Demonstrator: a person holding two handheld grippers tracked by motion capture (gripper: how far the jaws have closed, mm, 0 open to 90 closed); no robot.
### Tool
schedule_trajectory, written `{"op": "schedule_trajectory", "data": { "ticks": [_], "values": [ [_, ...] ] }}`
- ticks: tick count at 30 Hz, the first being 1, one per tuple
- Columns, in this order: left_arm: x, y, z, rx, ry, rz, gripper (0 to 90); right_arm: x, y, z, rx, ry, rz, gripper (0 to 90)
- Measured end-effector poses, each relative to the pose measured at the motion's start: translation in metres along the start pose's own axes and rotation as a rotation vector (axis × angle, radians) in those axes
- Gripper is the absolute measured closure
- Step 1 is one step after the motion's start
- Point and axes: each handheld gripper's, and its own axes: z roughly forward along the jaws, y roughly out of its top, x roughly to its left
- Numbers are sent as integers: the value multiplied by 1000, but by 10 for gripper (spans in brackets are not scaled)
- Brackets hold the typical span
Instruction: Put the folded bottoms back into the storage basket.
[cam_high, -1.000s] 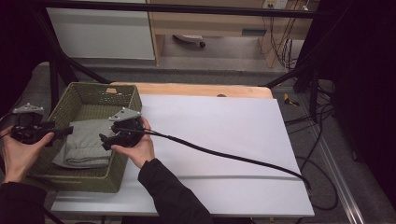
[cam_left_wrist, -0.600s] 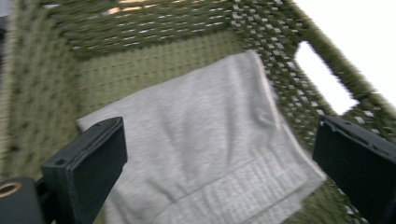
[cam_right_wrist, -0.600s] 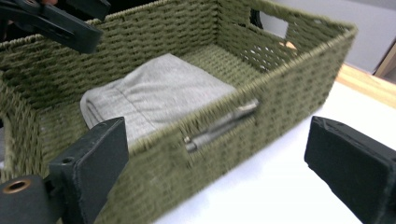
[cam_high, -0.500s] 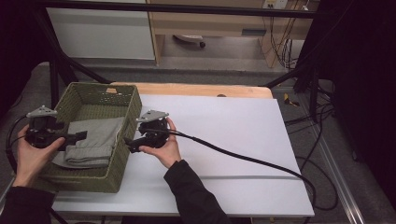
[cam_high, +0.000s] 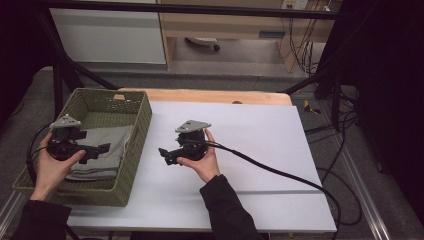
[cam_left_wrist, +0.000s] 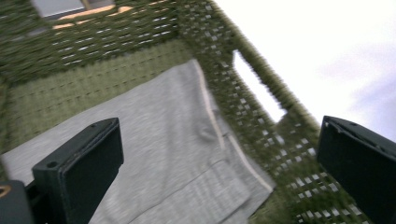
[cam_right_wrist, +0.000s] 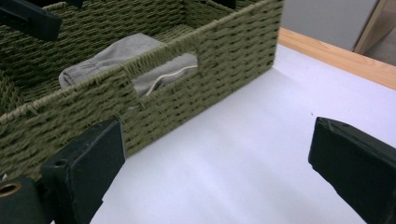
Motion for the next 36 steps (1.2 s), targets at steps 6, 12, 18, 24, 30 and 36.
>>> {"op": "schedule_trajectory", "data": {
  "ticks": [6, 12, 18, 24, 30, 36],
  "values": [
    [-17, 6, 9, -9, -31, 34, 5, -16, -9, -22, 19, -42, -23, 30],
    [-33, 12, 17, -26, -57, 58, 7, -34, -18, -44, 4, -40, 5, 24],
    [-46, 13, 26, -34, -78, 71, 10, -49, -28, -63, 8, -59, 22, 21],
    [-56, 10, 37, -38, -92, 75, 12, -62, -41, -81, 7, -59, 32, 15],
    [-63, 9, 45, -41, -99, 87, 12, -76, -55, -98, 9, -67, 50, 14],
    [-68, 5, 48, -43, -96, 101, 13, -91, -71, -116, 22, -58, 81, 15]
  ]
}}
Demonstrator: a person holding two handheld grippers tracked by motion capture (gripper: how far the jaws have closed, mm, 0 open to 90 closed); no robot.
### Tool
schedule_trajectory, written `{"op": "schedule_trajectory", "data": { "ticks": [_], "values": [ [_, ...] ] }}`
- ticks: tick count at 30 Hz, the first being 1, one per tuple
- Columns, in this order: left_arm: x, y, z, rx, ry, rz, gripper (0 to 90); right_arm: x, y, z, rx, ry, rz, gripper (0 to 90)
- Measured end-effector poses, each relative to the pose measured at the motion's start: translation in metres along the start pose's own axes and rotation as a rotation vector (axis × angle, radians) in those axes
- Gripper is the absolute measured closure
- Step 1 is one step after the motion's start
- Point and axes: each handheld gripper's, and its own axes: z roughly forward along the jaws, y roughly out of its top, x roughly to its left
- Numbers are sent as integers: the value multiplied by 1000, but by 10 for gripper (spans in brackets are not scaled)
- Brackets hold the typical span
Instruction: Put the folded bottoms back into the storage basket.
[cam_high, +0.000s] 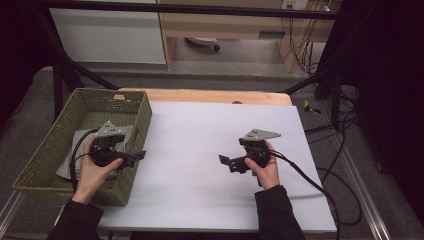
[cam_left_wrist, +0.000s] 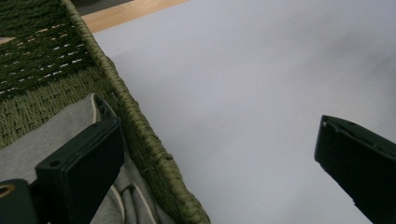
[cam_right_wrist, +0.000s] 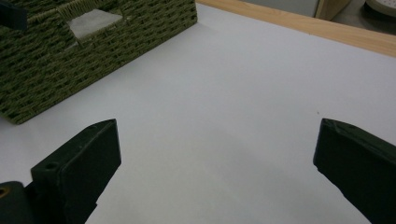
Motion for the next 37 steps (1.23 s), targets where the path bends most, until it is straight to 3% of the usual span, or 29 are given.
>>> {"op": "schedule_trajectory", "data": {
  "ticks": [10, 20, 37],
  "values": [
    [-1, -3, 3, 12, 3, 6, 13, -25, -27, -24, -15, -25, 51, 15],
    [-2, -6, 5, 21, -12, 13, 14, -41, -48, -39, -10, -35, 58, 15],
    [-2, -8, 5, 17, -34, 10, 15, -50, -60, -47, -3, -44, 70, 14]
  ]
}}
